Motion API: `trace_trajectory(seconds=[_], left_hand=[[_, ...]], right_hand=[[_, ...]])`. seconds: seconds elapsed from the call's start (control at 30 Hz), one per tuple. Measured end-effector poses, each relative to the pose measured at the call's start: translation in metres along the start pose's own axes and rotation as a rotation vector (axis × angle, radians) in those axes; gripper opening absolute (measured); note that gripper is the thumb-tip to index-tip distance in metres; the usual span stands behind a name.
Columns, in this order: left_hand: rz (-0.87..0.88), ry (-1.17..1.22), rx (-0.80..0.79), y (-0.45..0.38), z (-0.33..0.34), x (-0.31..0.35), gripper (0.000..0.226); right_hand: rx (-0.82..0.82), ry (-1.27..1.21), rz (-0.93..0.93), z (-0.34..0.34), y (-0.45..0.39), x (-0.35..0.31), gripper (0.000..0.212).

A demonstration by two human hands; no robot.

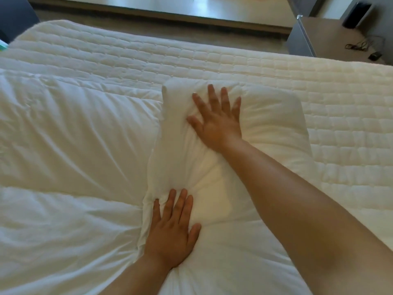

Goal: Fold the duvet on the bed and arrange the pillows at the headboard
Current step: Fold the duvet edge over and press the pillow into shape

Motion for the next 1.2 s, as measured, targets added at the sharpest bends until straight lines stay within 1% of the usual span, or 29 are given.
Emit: trace_trajectory(seconds=[0.07,0.17,0.27,0.3,0.33,0.4,0.43,0.47,0.5,0.57,0.63,0.67,0.73,0.8,0.83,0.87,0.9,0.93,1.0,1.03,1.07,1.13,1.2], left_hand=[[-0.006,0.013,0.024,-0.002,0.004,-0.002,0.070],[-0.008,0.022,0.060,-0.008,0.010,-0.005,0.074],[-0.016,0.007,0.099,-0.018,0.019,-0.009,0.075],[-0.020,0.011,0.101,-0.020,0.020,-0.009,0.075],[-0.021,0.017,0.108,-0.022,0.022,-0.008,0.075],[-0.006,0.032,0.125,-0.021,0.023,-0.005,0.075],[0.001,0.036,0.133,-0.020,0.023,-0.003,0.074],[0.004,0.033,0.141,-0.020,0.024,-0.002,0.073],[0.002,0.020,0.143,-0.020,0.025,-0.001,0.073],[-0.004,-0.005,0.108,-0.023,0.027,-0.003,0.072],[-0.008,-0.009,0.084,-0.024,0.028,-0.004,0.065],[-0.010,-0.015,0.069,-0.025,0.029,-0.004,0.065],[-0.014,-0.017,0.062,-0.024,0.029,-0.007,0.068],[-0.013,-0.036,0.103,-0.024,0.028,-0.007,0.065],[-0.009,-0.046,0.106,-0.024,0.029,-0.008,0.070],[0.000,-0.043,0.106,-0.024,0.029,-0.007,0.073],[0.005,-0.037,0.110,-0.024,0.029,-0.006,0.074],[0.007,-0.031,0.109,-0.024,0.027,-0.006,0.075],[0.005,-0.017,0.092,-0.024,0.026,-0.005,0.074],[0.003,-0.010,0.084,-0.025,0.026,-0.005,0.073],[0.000,-0.008,0.077,-0.025,0.026,-0.004,0.071],[-0.003,0.002,0.045,-0.024,0.028,-0.004,0.069],[0.007,-0.010,0.014,-0.025,0.027,-0.002,0.070]], right_hand=[[-0.105,0.011,0.086,0.035,-0.023,0.007,0.067],[-0.200,0.045,0.204,0.086,-0.033,0.032,0.067],[-0.244,0.042,0.240,0.099,-0.042,0.036,0.065],[-0.227,0.003,0.242,0.097,-0.047,0.034,0.064],[-0.176,-0.071,0.237,0.092,-0.052,0.030,0.062],[0.001,-0.236,0.181,0.074,-0.063,0.015,0.060],[0.068,-0.258,0.125,0.067,-0.070,0.004,0.061],[0.082,-0.244,0.071,0.064,-0.078,-0.009,0.062],[0.051,-0.211,0.034,0.066,-0.085,-0.020,0.064],[-0.067,-0.062,0.017,0.086,-0.096,-0.037,0.067],[-0.160,0.082,0.037,0.113,-0.097,-0.042,0.067],[-0.188,0.104,0.066,0.122,-0.097,-0.040,0.066],[-0.234,0.044,0.110,0.125,-0.098,-0.034,0.067],[-0.324,-0.093,0.110,0.111,-0.097,-0.032,0.068],[-0.354,-0.176,0.090,0.097,-0.093,-0.030,0.068],[-0.339,-0.234,0.064,0.078,-0.087,-0.024,0.068],[-0.271,-0.245,0.033,0.055,-0.078,-0.015,0.067],[-0.163,-0.202,0.007,0.029,-0.065,-0.002,0.067],[0.044,-0.014,0.019,-0.019,-0.033,0.037,0.068],[0.078,0.084,0.076,-0.035,-0.015,0.063,0.070],[0.052,0.149,0.165,-0.043,0.004,0.088,0.072],[-0.064,0.170,0.356,-0.031,0.030,0.127,0.074],[-0.170,0.136,0.449,0.000,0.042,0.147,0.076]])
Point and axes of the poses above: each hand's wrist, its own y-axis away from the middle knuckle, its own z-axis out of the palm, x = y × z, the point moved 4 cm from there along -y, towards the middle knuckle, and after that the axes turned 11 degrees about -y, right-handed, at the moved point
